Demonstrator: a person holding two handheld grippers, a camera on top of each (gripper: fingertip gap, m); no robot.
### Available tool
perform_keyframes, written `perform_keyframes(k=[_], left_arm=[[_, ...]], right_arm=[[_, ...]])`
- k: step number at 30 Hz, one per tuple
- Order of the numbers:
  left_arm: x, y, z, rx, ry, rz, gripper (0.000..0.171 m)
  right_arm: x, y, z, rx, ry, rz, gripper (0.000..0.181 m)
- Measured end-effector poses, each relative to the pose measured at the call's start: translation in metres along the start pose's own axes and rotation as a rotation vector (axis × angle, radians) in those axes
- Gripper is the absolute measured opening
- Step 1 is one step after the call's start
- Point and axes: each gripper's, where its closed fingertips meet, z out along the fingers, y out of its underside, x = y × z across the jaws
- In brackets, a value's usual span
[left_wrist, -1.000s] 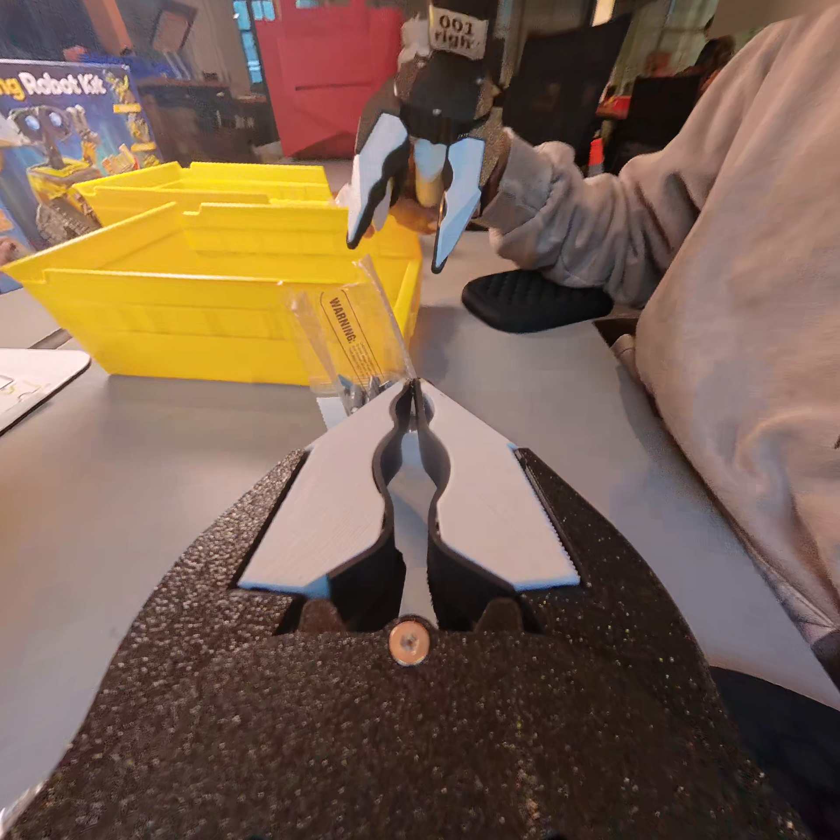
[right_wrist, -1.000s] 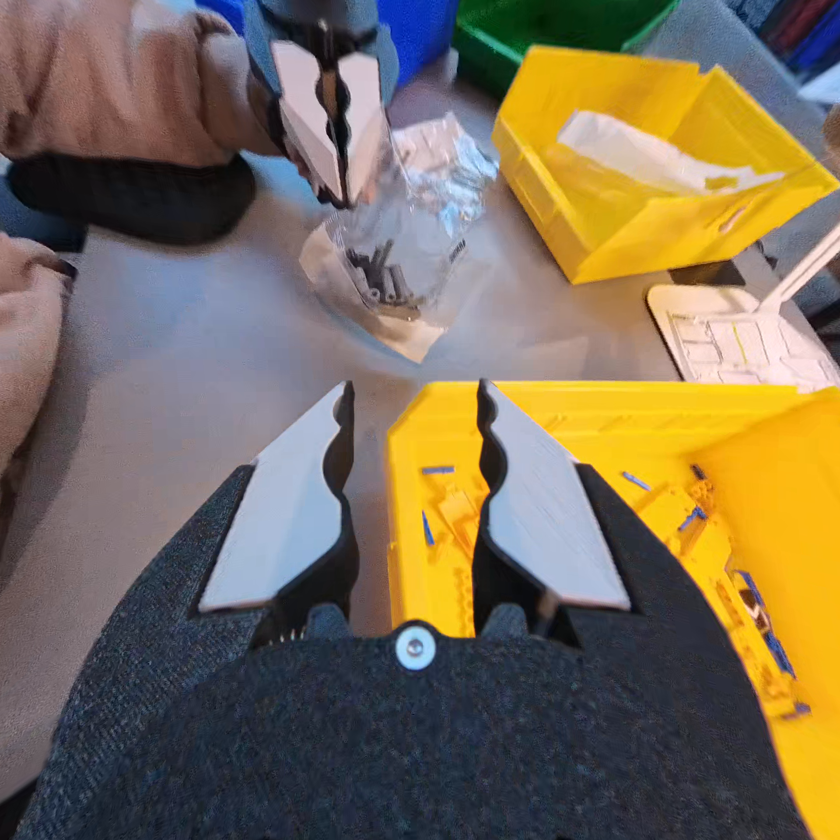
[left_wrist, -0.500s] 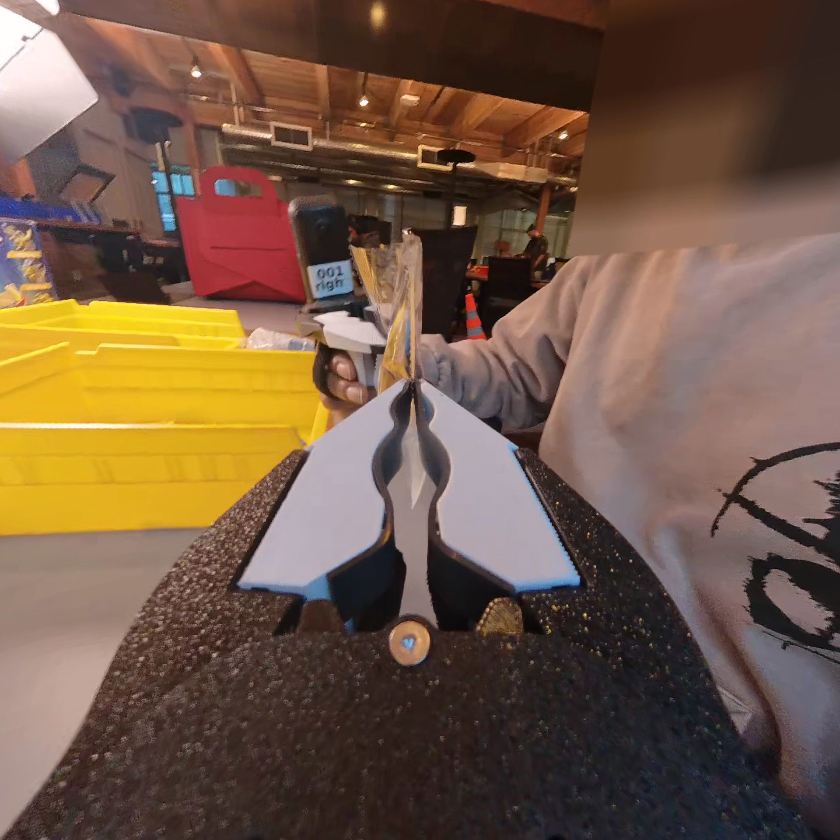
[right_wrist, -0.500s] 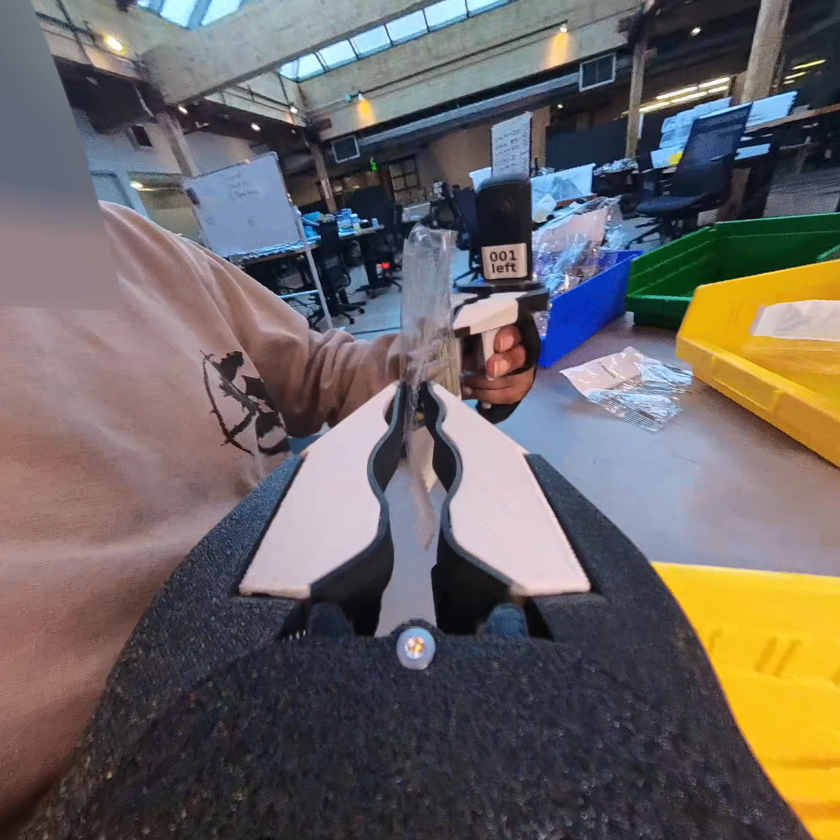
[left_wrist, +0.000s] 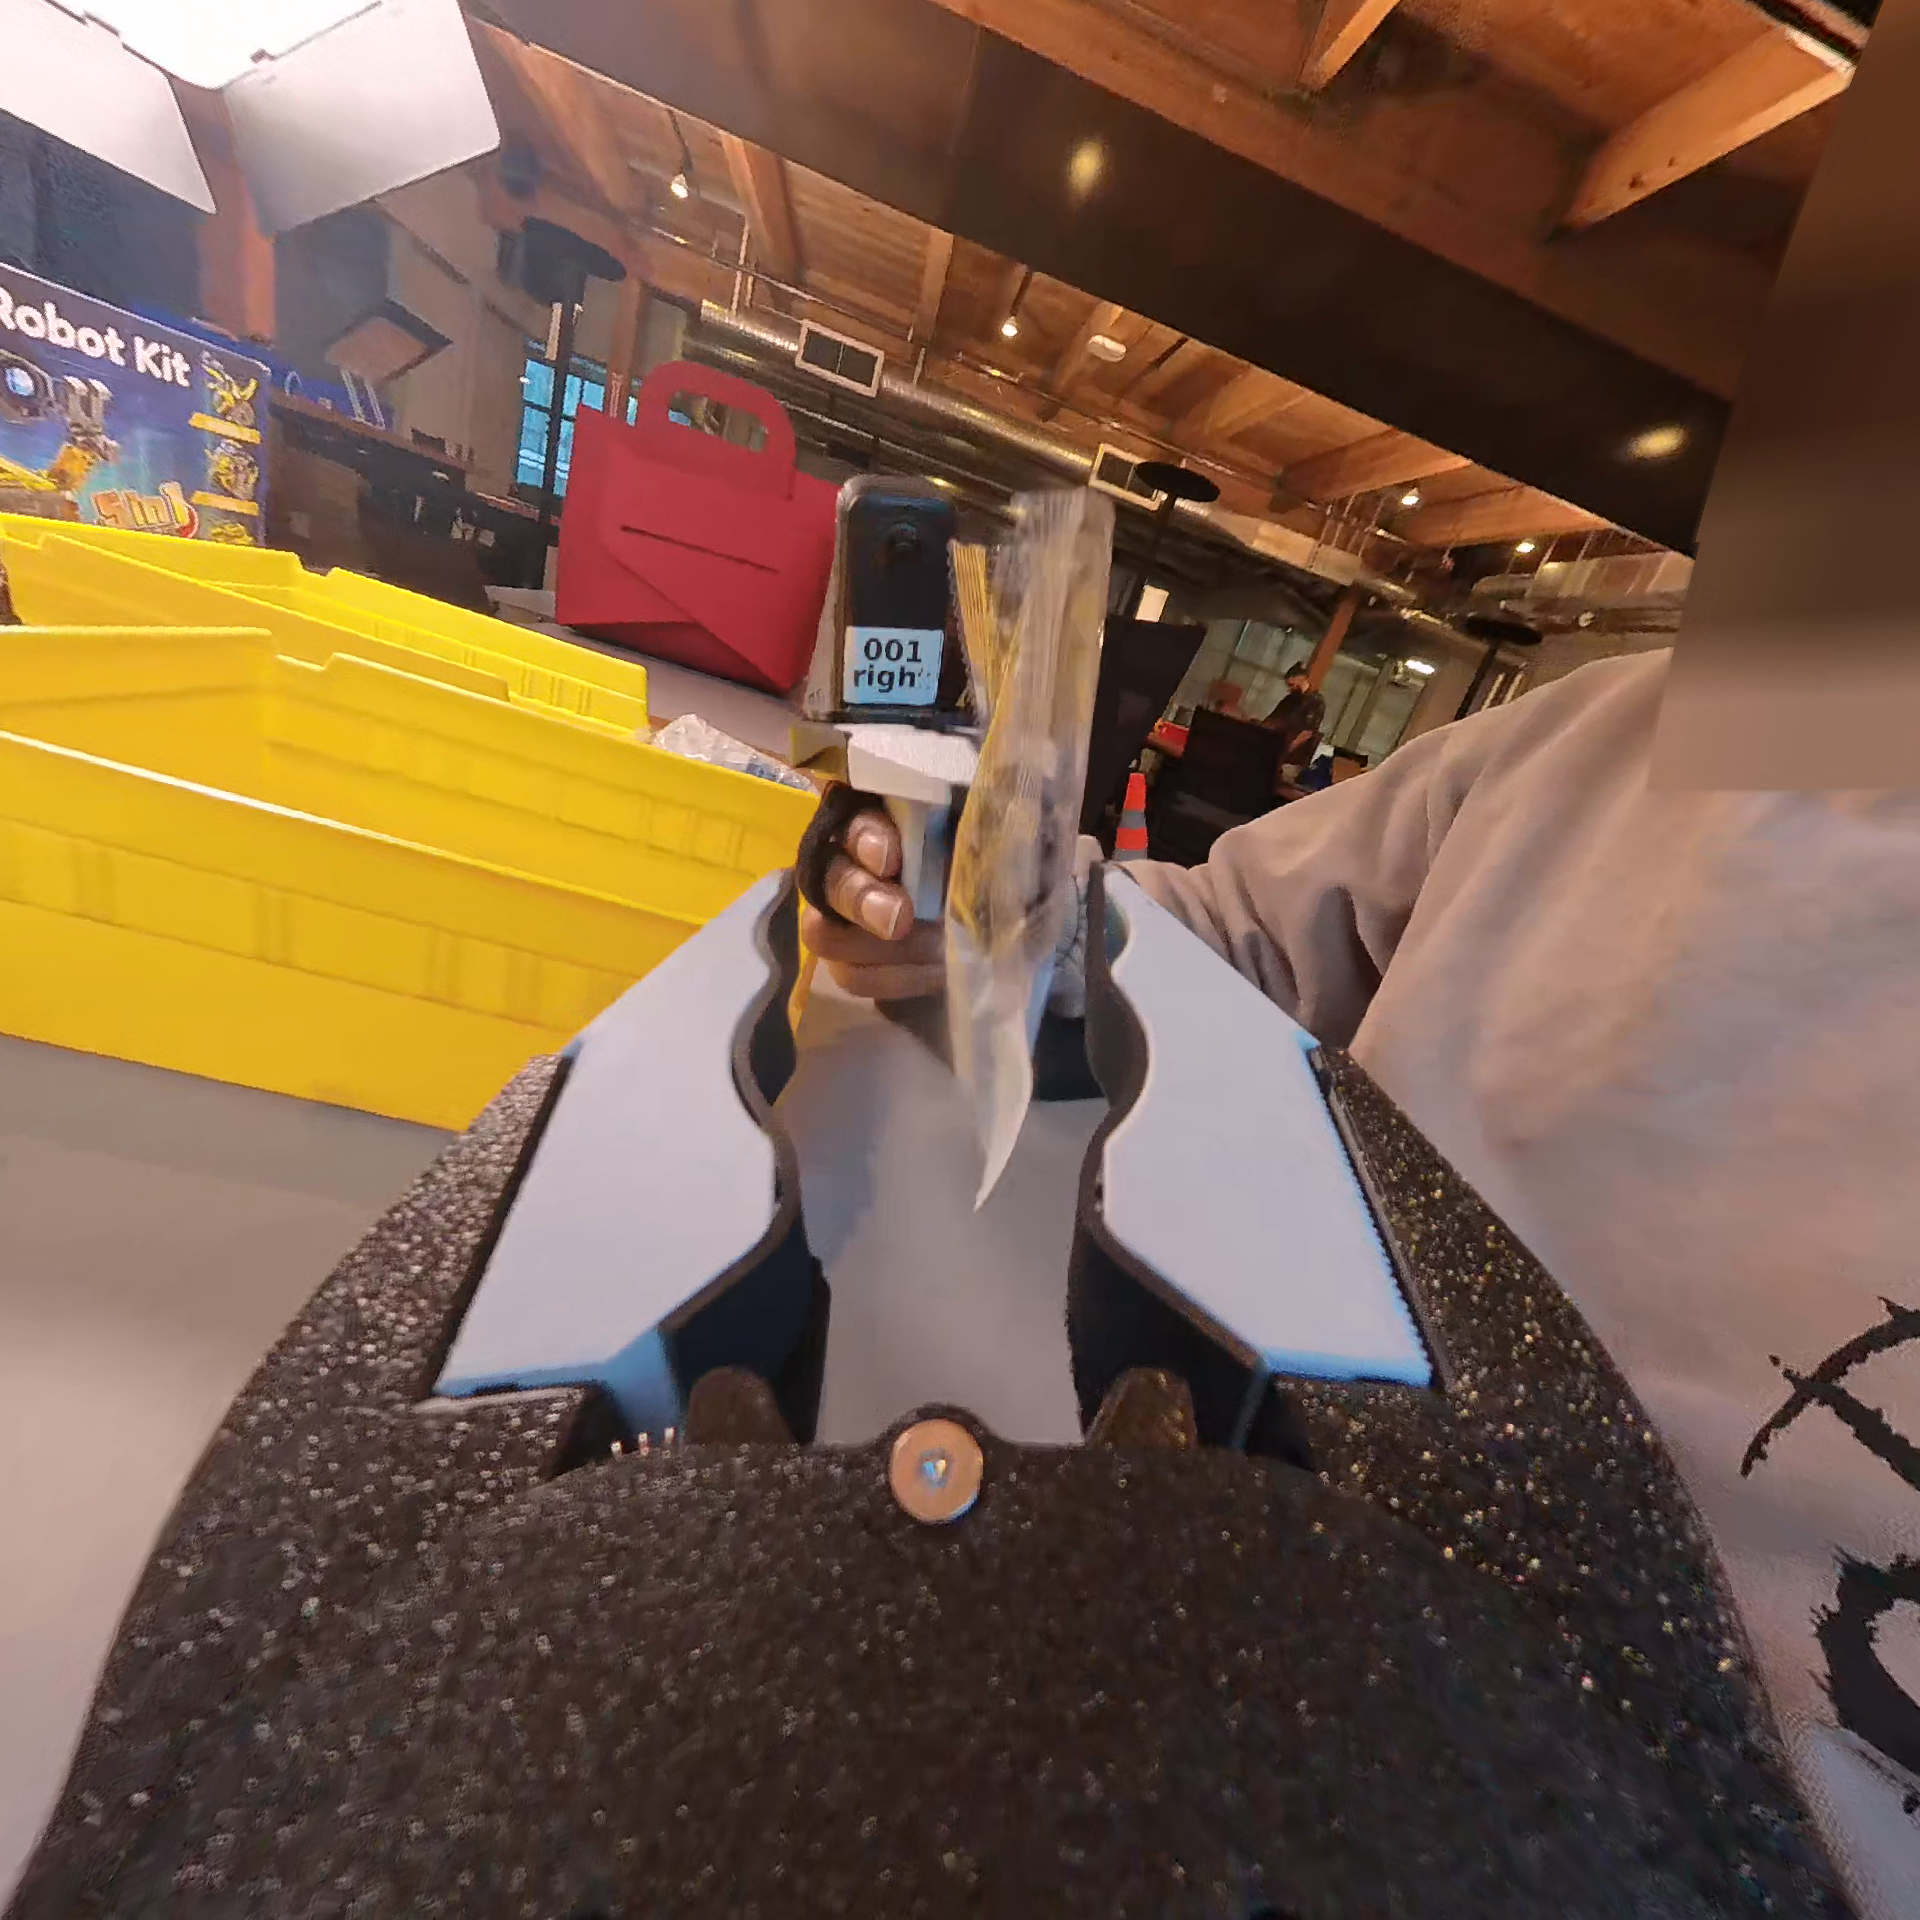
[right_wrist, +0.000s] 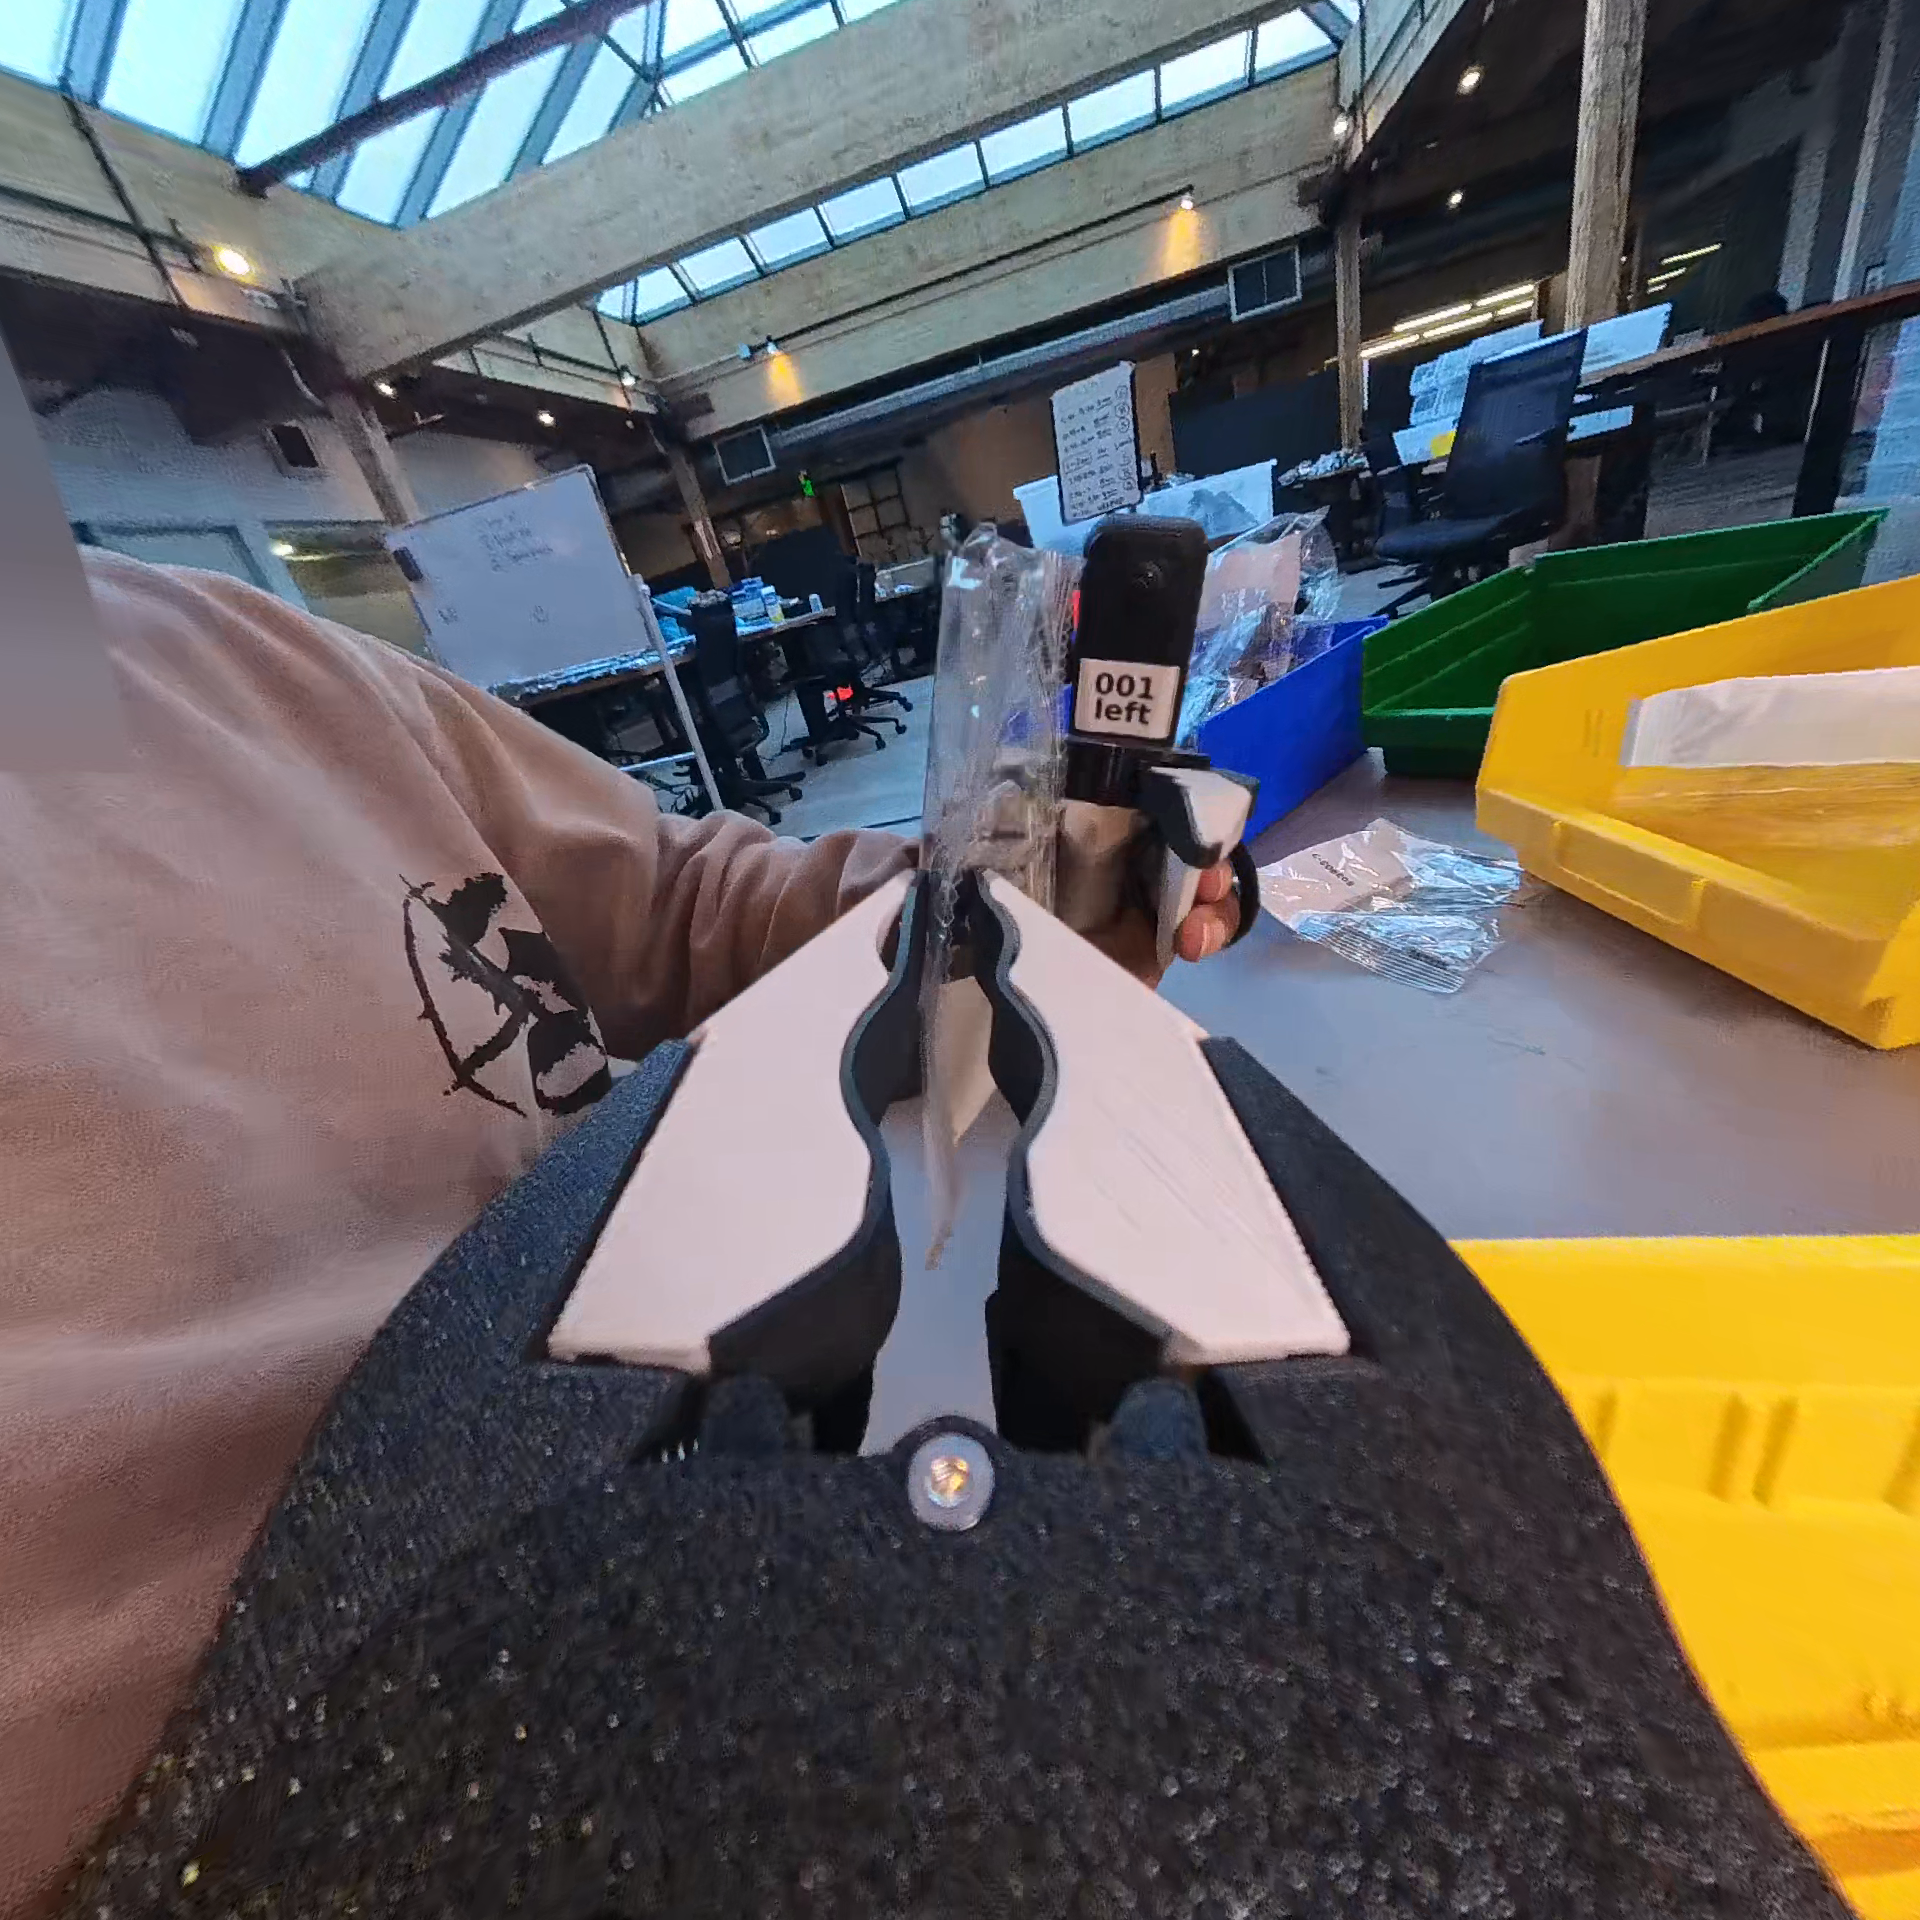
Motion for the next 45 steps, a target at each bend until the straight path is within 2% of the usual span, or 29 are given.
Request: perform_keyframes(k=[1,2,3,4,6,9,11,14,17,18,19,22,24,28,30,32,34,35,39,42,45], left_arm=[[0.003,-0.001,0.002,0.008,0.023,-0.006,0.039],[0.005,0.0,0.003,-0.005,0.034,0.001,0.016],[0.004,0.003,0.003,-0.033,0.017,0.022,0.003],[0.002,0.006,0.002,-0.062,-0.007,0.046,0.0],[0.0,0.008,-0.003,-0.092,-0.034,0.07,0.0],[-0.004,0.015,-0.011,-0.148,-0.086,0.121,0.0],[-0.004,0.02,-0.01,-0.166,-0.085,0.133,0.0],[-0.004,0.031,-0.007,-0.224,-0.08,0.183,0.0],[-0.006,0.043,-0.007,-0.297,-0.098,0.255,0.0],[-0.009,0.05,-0.008,-0.338,-0.114,0.287,0.0],[-0.012,0.056,-0.01,-0.385,-0.131,0.321,0.0],[-0.022,0.082,-0.017,-0.562,-0.182,0.385,0.0],[-0.022,0.101,-0.023,-0.667,-0.162,0.355,0.004],[-0.015,0.104,-0.023,-0.672,-0.122,0.323,0.016],[-0.014,0.105,-0.022,-0.681,-0.119,0.314,0.019],[-0.016,0.109,-0.023,-0.705,-0.135,0.311,0.014],[-0.022,0.112,-0.026,-0.722,-0.164,0.242,0.0],[-0.023,0.113,-0.027,-0.726,-0.172,0.158,0.0],[-0.028,0.112,-0.031,-0.639,-0.198,-0.301,0.0],[-0.034,0.119,-0.036,-0.655,-0.228,-0.373,0.0],[-0.037,0.127,-0.039,-0.705,-0.258,-0.336,0.0]], right_arm=[[0.002,0.005,0.002,-0.017,0.013,-0.001,0.007],[0.006,0.009,0.003,-0.031,0.035,0.001,0.007],[0.01,0.014,0.003,-0.045,0.056,0.011,0.007],[0.013,0.017,0.002,-0.064,0.068,0.022,0.007],[0.015,0.021,-0.001,-0.108,0.088,-0.01,0.01],[0.017,0.027,-0.004,-0.171,0.118,-0.079,0.03],[0.019,0.033,-0.001,-0.206,0.14,-0.108,0.036],[0.021,0.037,0.003,-0.22,0.175,-0.169,0.022],[0.022,0.036,0.001,-0.224,0.19,-0.212,0.019],[0.019,0.037,0.0,-0.236,0.172,-0.222,0.006],[0.018,0.043,-0.001,-0.277,0.165,-0.251,0.0],[0.021,0.077,-0.005,-0.494,0.174,-0.366,0.0],[0.019,0.093,-0.006,-0.582,0.154,-0.337,0.0],[0.022,0.115,-0.008,-0.696,0.186,-0.251,0.0],[0.02,0.119,-0.006,-0.692,0.187,-0.147,0.0],[0.021,0.12,-0.005,-0.676,0.203,-0.054,0.0],[0.019,0.122,-0.005,-0.663,0.195,0.038,0.0],[0.018,0.124,-0.004,-0.661,0.191,0.063,0.0],[0.022,0.114,-0.003,-0.545,0.193,0.258,0.0],[0.029,0.119,-0.004,-0.516,0.202,0.35,0.0],[0.024,0.13,-0.001,-0.554,0.179,0.354,0.0]])
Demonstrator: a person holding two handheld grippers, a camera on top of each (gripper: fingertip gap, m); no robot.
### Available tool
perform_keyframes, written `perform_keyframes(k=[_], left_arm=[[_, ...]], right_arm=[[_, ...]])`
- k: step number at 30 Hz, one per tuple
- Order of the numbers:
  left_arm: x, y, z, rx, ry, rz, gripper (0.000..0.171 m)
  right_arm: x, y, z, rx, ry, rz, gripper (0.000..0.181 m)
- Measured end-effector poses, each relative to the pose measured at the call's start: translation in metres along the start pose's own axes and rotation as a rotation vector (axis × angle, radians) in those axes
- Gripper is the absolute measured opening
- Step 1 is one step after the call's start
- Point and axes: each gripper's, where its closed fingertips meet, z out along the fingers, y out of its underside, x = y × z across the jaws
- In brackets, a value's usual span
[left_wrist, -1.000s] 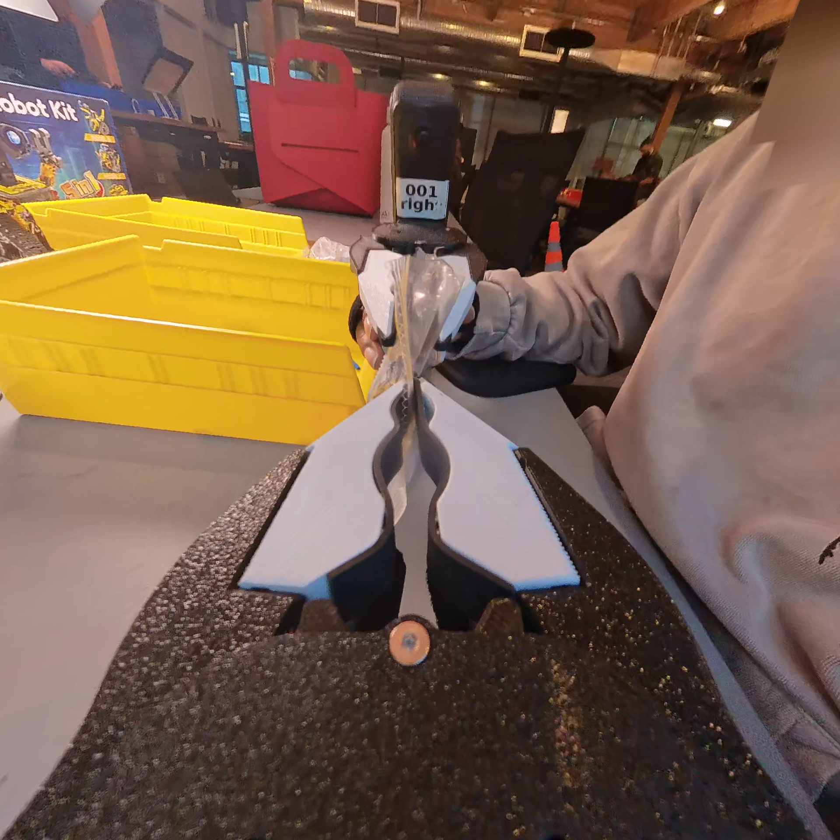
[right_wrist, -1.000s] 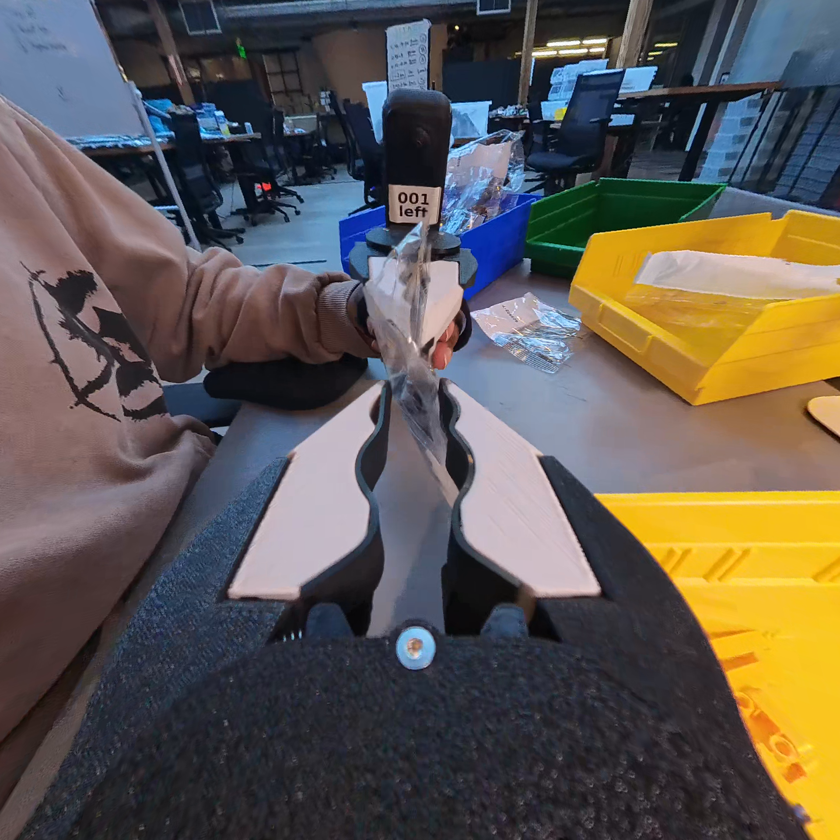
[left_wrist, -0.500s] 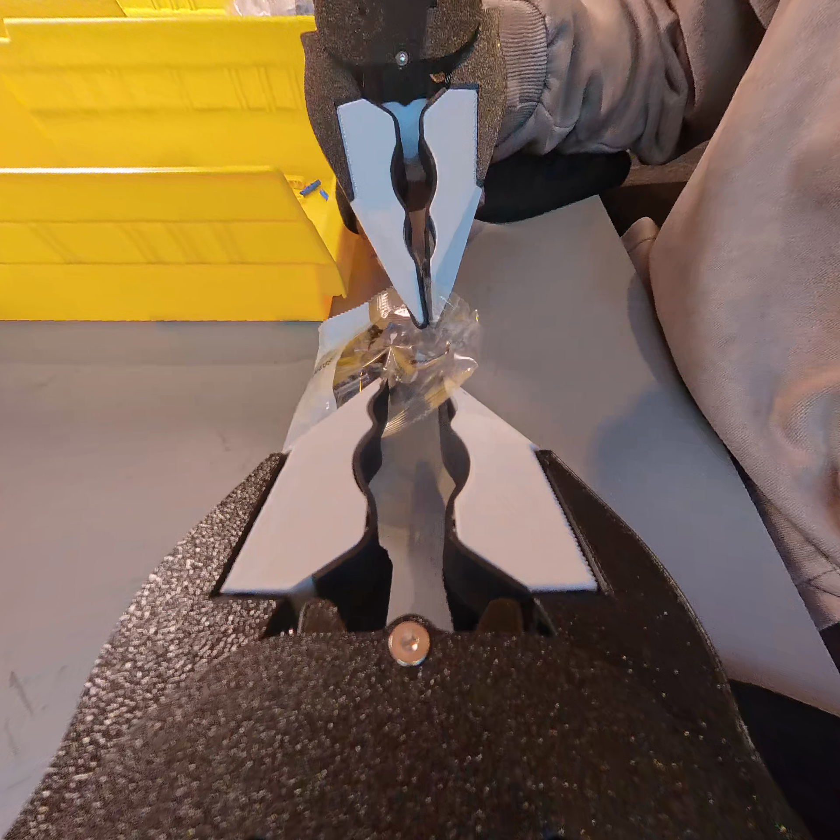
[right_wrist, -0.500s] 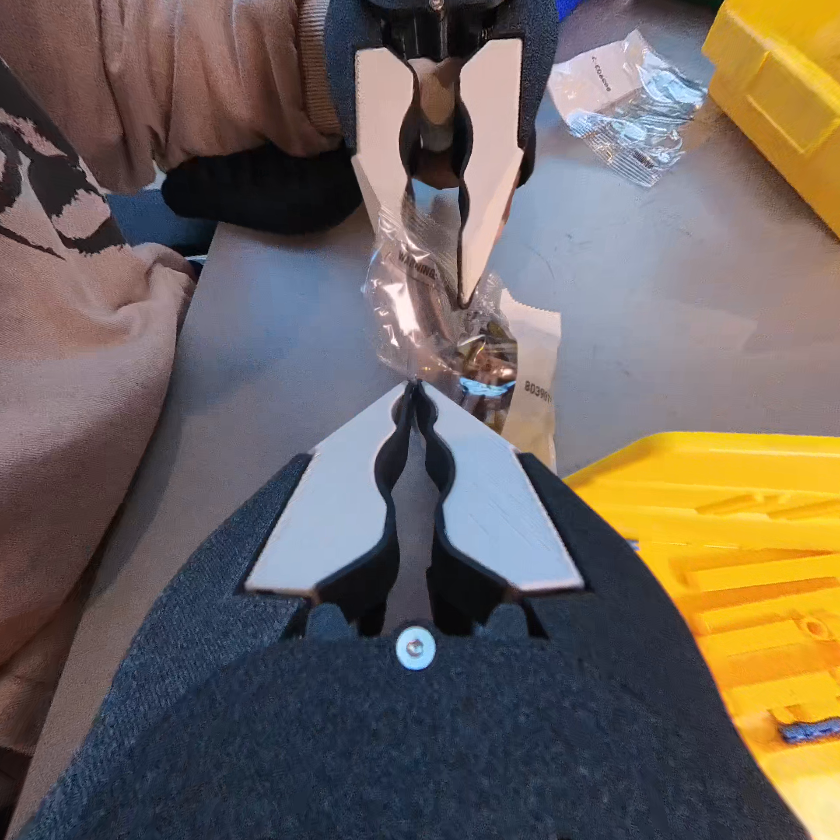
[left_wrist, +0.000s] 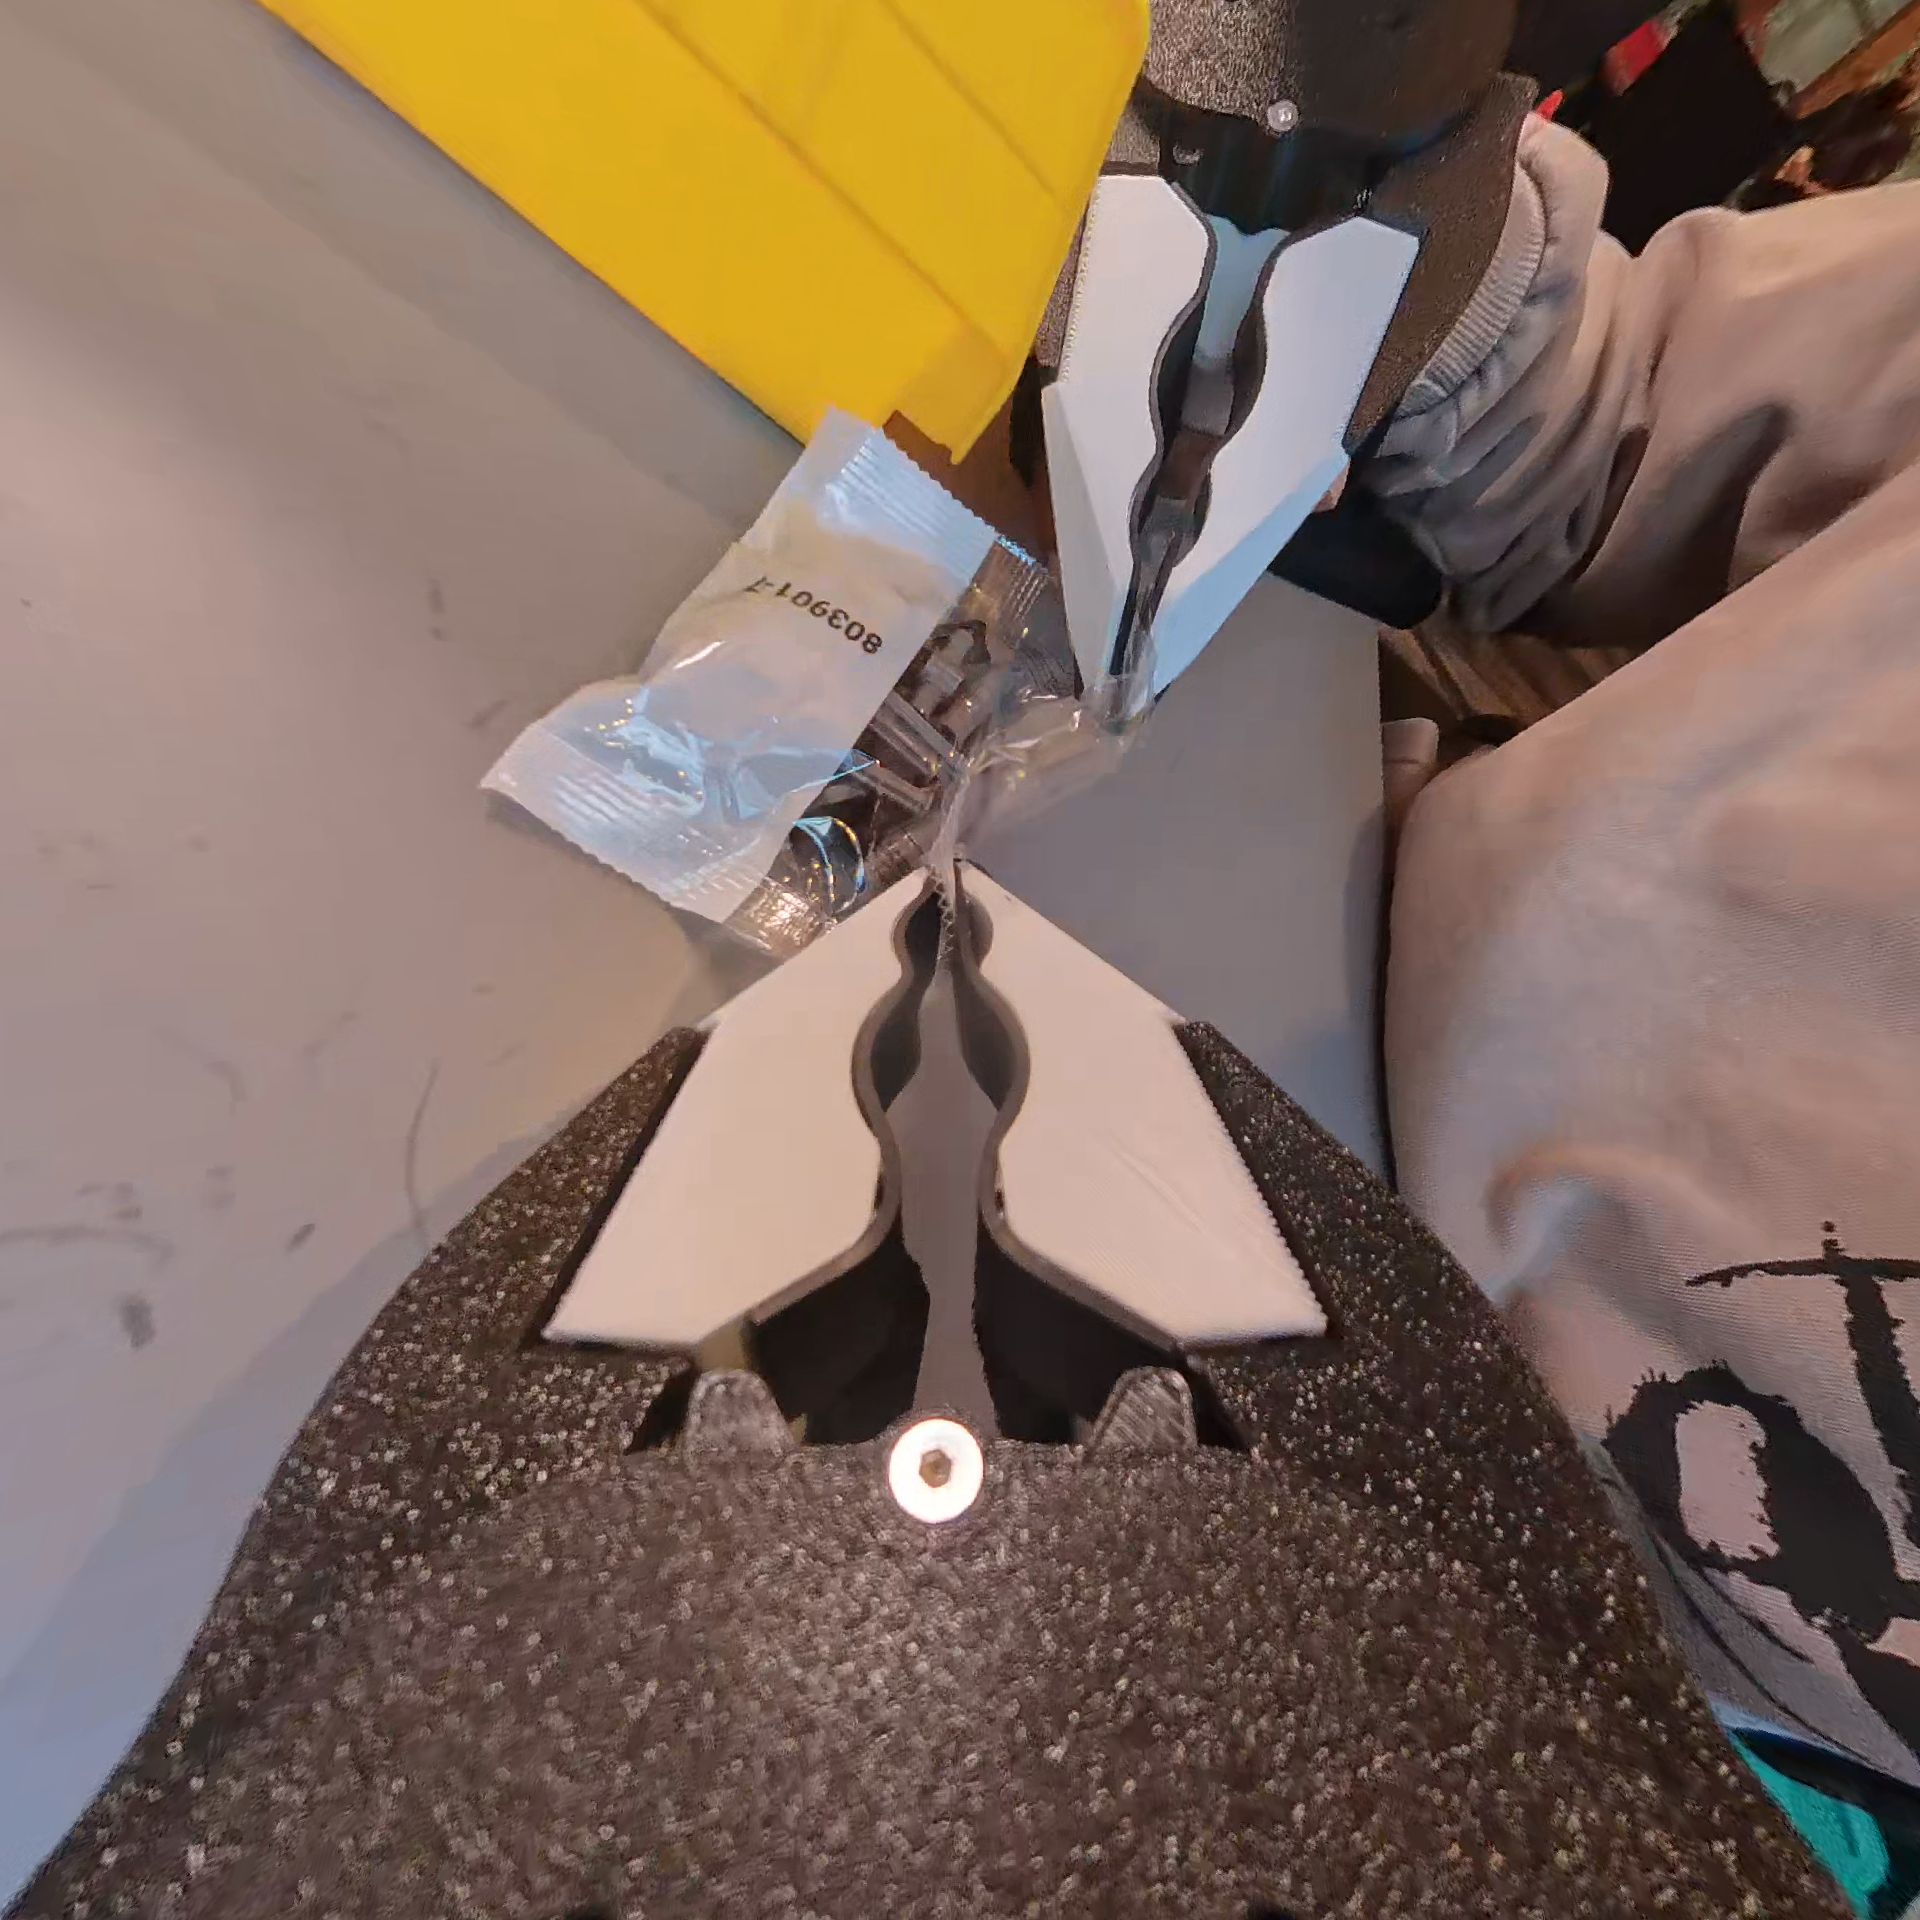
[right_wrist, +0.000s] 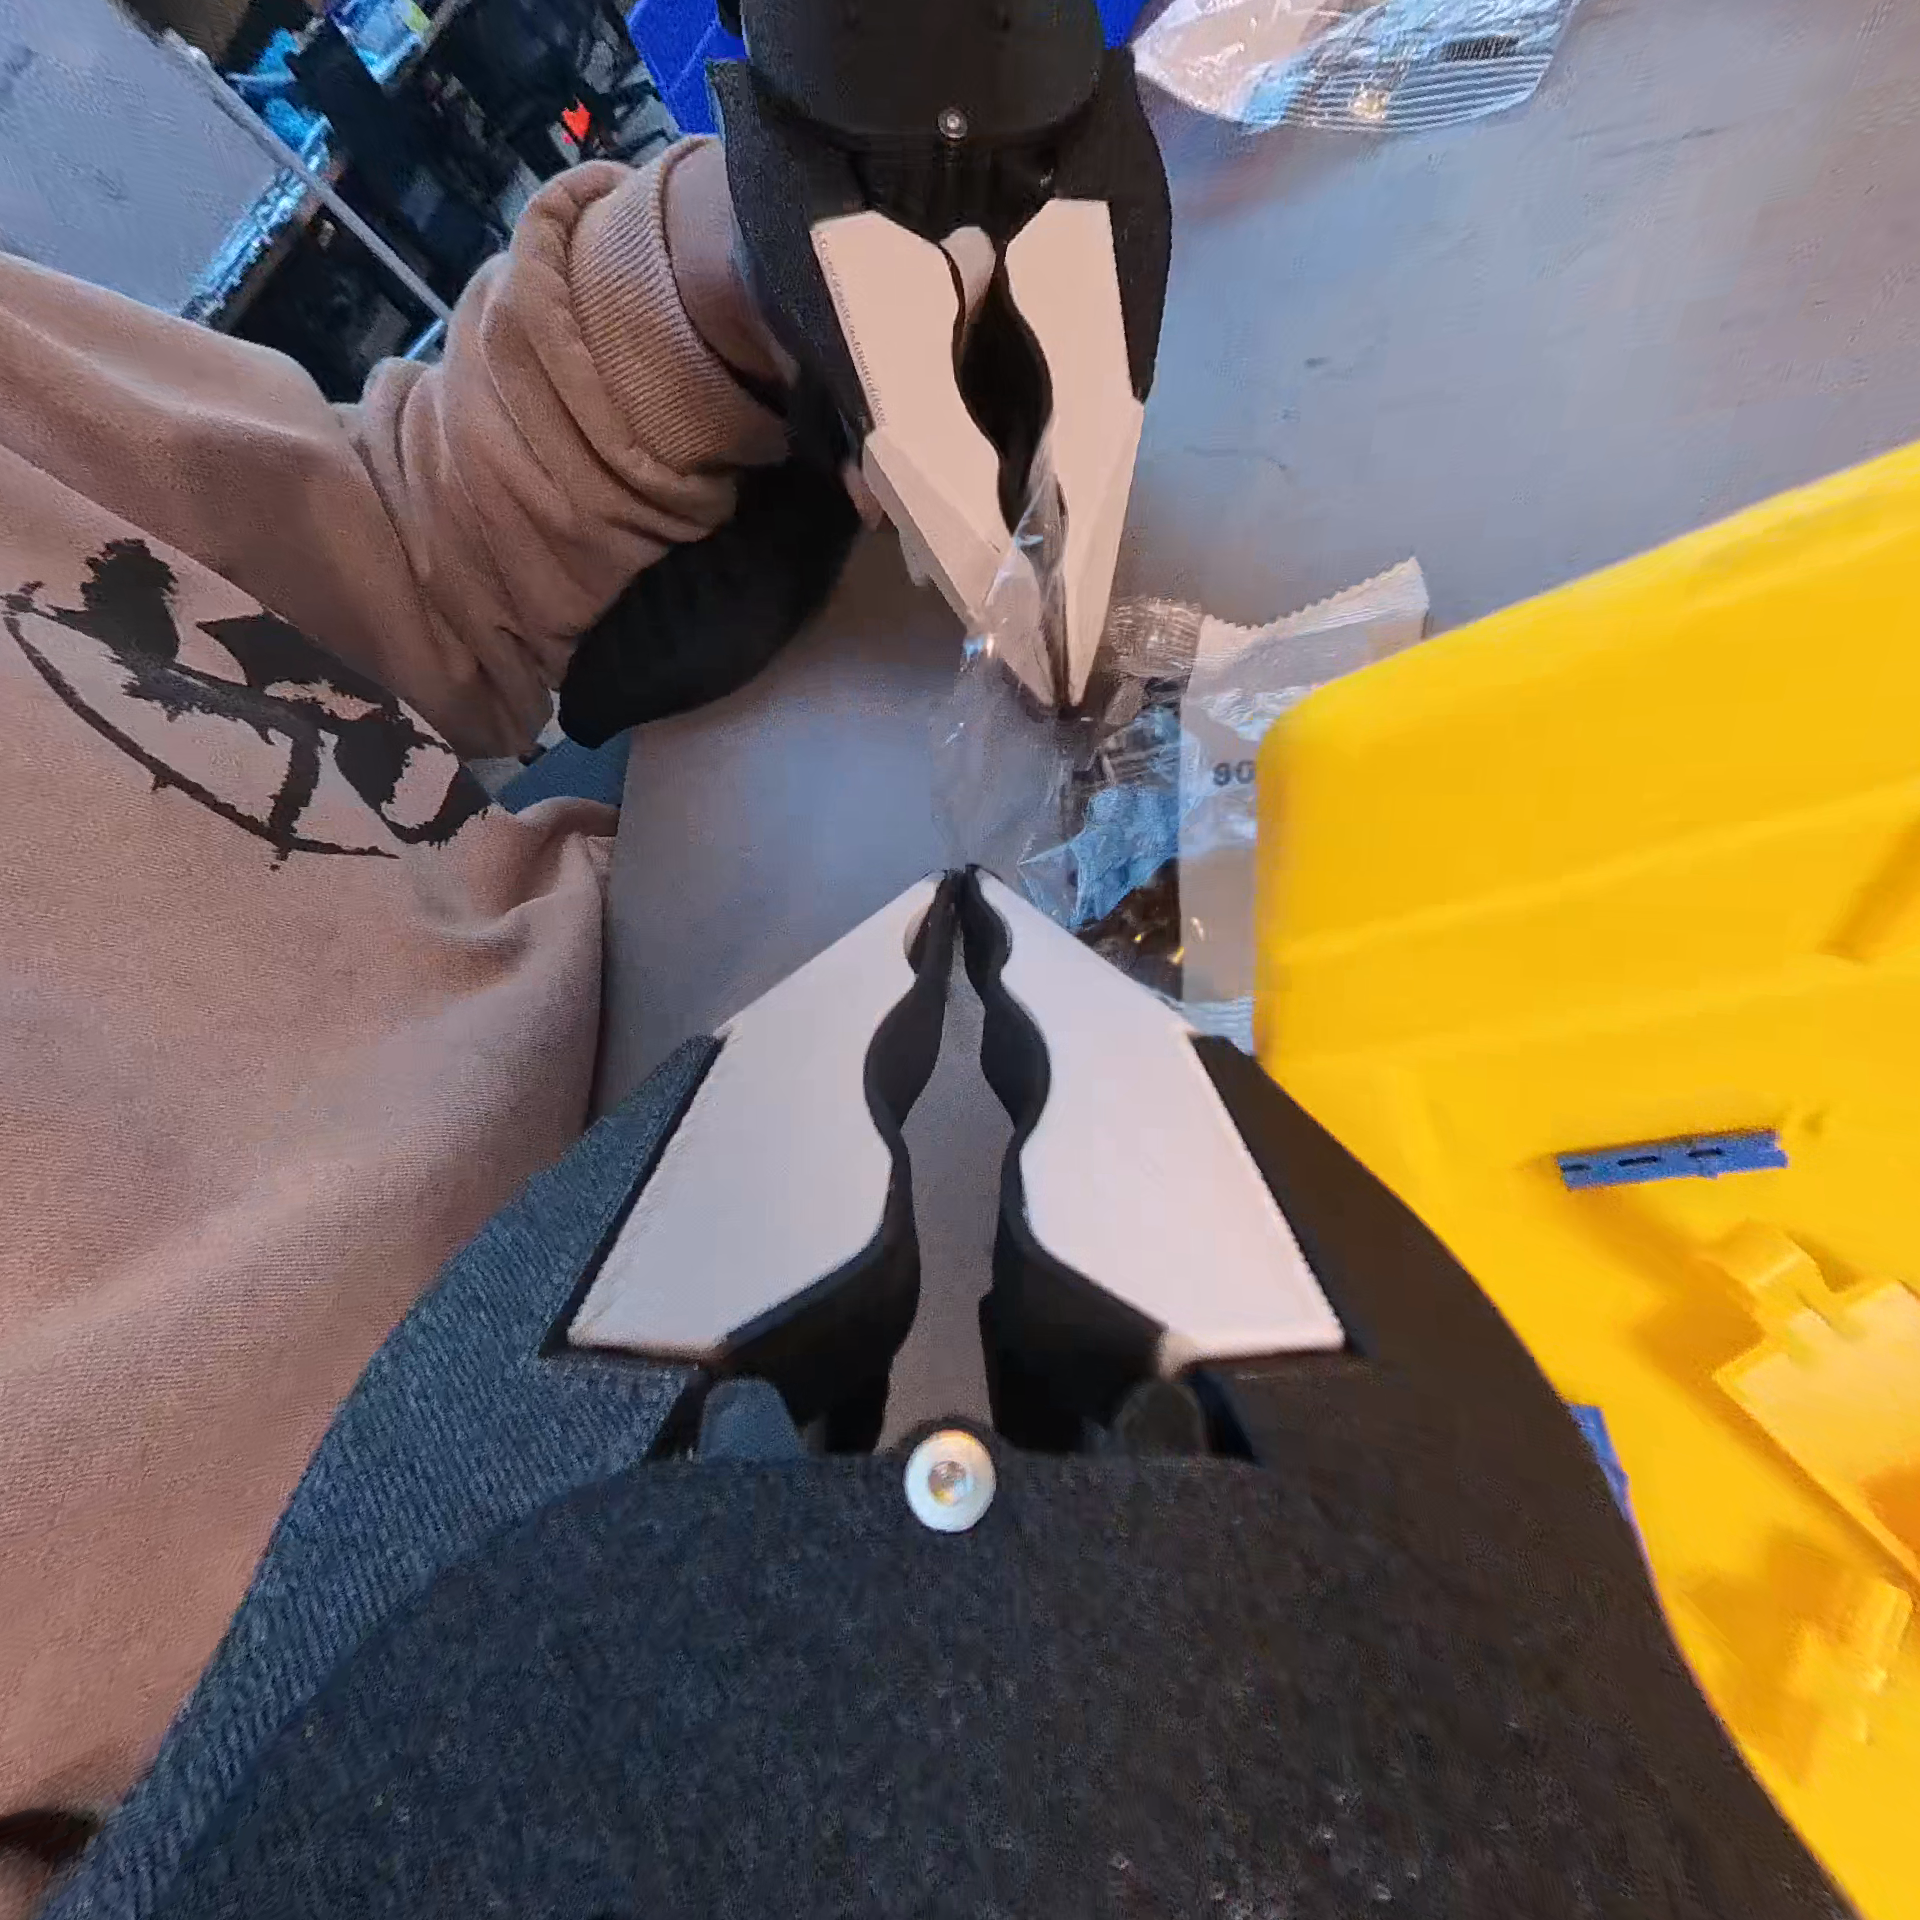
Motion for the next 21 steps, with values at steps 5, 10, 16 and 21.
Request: perform_keyframes(k=[5,10,16,21], left_arm=[[0.016,-0.029,-0.022,0.141,-0.036,0.246,0.0],[0.046,-0.063,-0.069,0.272,-0.204,0.453,0.0],[0.051,-0.058,-0.226,0.474,-0.597,0.338,0.0],[0.03,0.006,-0.376,0.552,-0.878,0.042,0.0]], right_arm=[[-0.017,-0.026,-0.01,0.103,0.018,-0.187,0.0],[-0.029,-0.078,-0.044,0.405,0.085,-0.293,0.013],[-0.036,-0.097,-0.078,0.521,0.17,-0.397,0.039],[-0.043,-0.093,-0.079,0.504,0.149,-0.419,0.039]])
